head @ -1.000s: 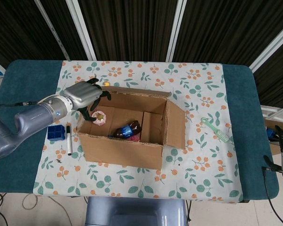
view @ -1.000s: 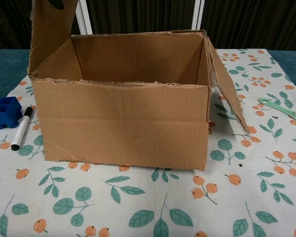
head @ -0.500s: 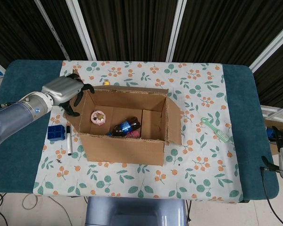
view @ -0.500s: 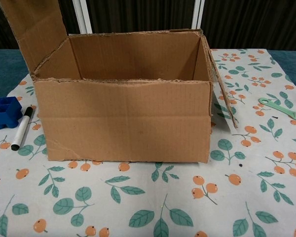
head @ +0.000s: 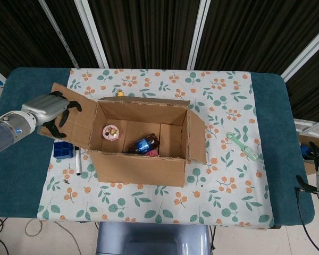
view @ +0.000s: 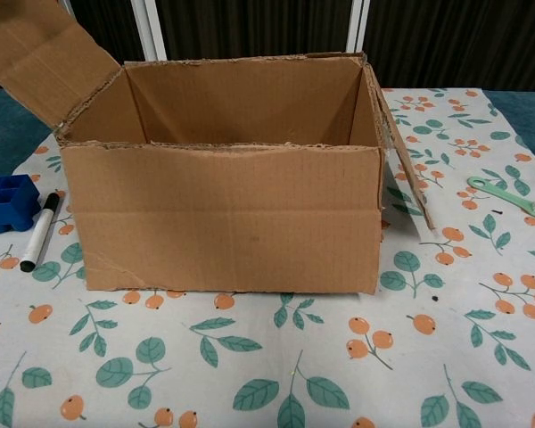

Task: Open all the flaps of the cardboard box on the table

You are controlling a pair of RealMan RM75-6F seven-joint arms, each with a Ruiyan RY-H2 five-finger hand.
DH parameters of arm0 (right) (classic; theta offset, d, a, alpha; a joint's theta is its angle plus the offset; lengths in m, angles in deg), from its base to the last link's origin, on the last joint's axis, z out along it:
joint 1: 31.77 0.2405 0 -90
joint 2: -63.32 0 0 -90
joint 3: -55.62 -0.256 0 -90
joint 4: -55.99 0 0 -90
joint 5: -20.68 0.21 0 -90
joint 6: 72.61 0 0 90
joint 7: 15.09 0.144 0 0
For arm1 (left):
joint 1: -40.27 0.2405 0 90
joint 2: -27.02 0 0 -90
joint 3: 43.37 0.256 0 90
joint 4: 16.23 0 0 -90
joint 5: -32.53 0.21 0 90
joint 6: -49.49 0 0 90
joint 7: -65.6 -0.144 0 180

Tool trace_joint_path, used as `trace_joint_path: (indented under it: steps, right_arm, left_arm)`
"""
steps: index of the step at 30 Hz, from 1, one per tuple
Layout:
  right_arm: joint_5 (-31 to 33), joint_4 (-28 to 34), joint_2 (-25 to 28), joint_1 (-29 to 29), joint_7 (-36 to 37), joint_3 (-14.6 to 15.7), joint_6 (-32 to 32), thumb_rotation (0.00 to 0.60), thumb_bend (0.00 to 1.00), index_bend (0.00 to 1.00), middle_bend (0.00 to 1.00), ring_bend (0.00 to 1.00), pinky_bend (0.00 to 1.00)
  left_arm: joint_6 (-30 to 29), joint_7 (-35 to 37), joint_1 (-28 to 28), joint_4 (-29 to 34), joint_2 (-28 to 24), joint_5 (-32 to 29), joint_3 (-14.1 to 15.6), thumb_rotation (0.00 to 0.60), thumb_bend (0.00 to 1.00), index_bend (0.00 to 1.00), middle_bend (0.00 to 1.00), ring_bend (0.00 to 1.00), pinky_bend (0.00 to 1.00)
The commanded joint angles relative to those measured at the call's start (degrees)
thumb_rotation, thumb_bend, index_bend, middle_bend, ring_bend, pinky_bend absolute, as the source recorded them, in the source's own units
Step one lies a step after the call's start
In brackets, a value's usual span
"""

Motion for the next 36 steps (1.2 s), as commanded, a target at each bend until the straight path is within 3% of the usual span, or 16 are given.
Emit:
trace_joint_path:
  steps: [1, 8, 15, 18, 21, 27, 32, 36]
  right_arm:
    - [0.0, 0.1, 0.1, 0.0, 0.1, 0.0, 0.0, 0.6, 0.24, 0.07, 0.21, 0.17, 0.23]
    - [-0.2, 0.2, 0.1, 0.0, 0.1, 0.1, -0.1, 0.6, 0.24, 0.07, 0.21, 0.17, 0.23]
    - [-0.6, 0.0, -0.1, 0.0, 0.2, 0.3, 0.2, 0.6, 0.24, 0.07, 0.2, 0.17, 0.23]
    - [-0.7, -0.1, 0.0, 0.0, 0.4, 0.3, 0.2, 0.6, 0.22, 0.07, 0.19, 0.17, 0.23]
    - [-0.8, -0.1, 0.4, 0.0, 1.0, 0.5, -0.2, 0.6, 0.21, 0.06, 0.18, 0.17, 0.23]
    - [-1.6, 0.0, 1.4, 0.1, 2.5, 1.0, -0.7, 0.6, 0.2, 0.06, 0.18, 0.17, 0.23]
    - [-2.9, 0.2, 2.0, 0.2, 3.2, 1.7, -0.7, 0.6, 0.2, 0.06, 0.17, 0.17, 0.23]
    - [-3.5, 0.7, 2.5, 0.2, 3.5, 1.9, -0.4, 0.6, 0.2, 0.06, 0.17, 0.17, 0.23]
  left_arm:
    - [-0.3, -1.0, 2.3, -0.8, -0.3, -0.8, -0.2, 0.6, 0.17, 0.21, 0.61, 0.15, 0.0]
    - [-7.2, -2.6, 8.6, -1.4, 1.6, -0.7, -1.6, 0.6, 0.17, 0.21, 0.55, 0.13, 0.0]
    - [-22.7, -0.7, 16.7, 0.9, 2.9, 4.8, -3.6, 0.6, 0.17, 0.19, 0.28, 0.07, 0.0]
    - [-29.5, -0.6, 19.9, 1.5, 3.1, 7.0, -3.4, 0.6, 0.17, 0.16, 0.21, 0.06, 0.0]
    - [-40.1, -5.4, 24.9, 2.4, 4.1, 8.9, -2.2, 0.6, 0.17, 0.15, 0.17, 0.05, 0.0]
    - [-59.3, -17.4, 35.7, 6.9, 7.9, 5.2, 0.5, 0.6, 0.16, 0.13, 0.15, 0.04, 0.0]
    - [-69.5, -23.8, 42.9, 8.7, 11.5, 2.7, 3.7, 0.6, 0.16, 0.13, 0.14, 0.02, 0.0]
    - [-75.6, -26.5, 46.8, 7.2, 15.5, 4.4, 5.8, 0.6, 0.16, 0.13, 0.14, 0.02, 0.0]
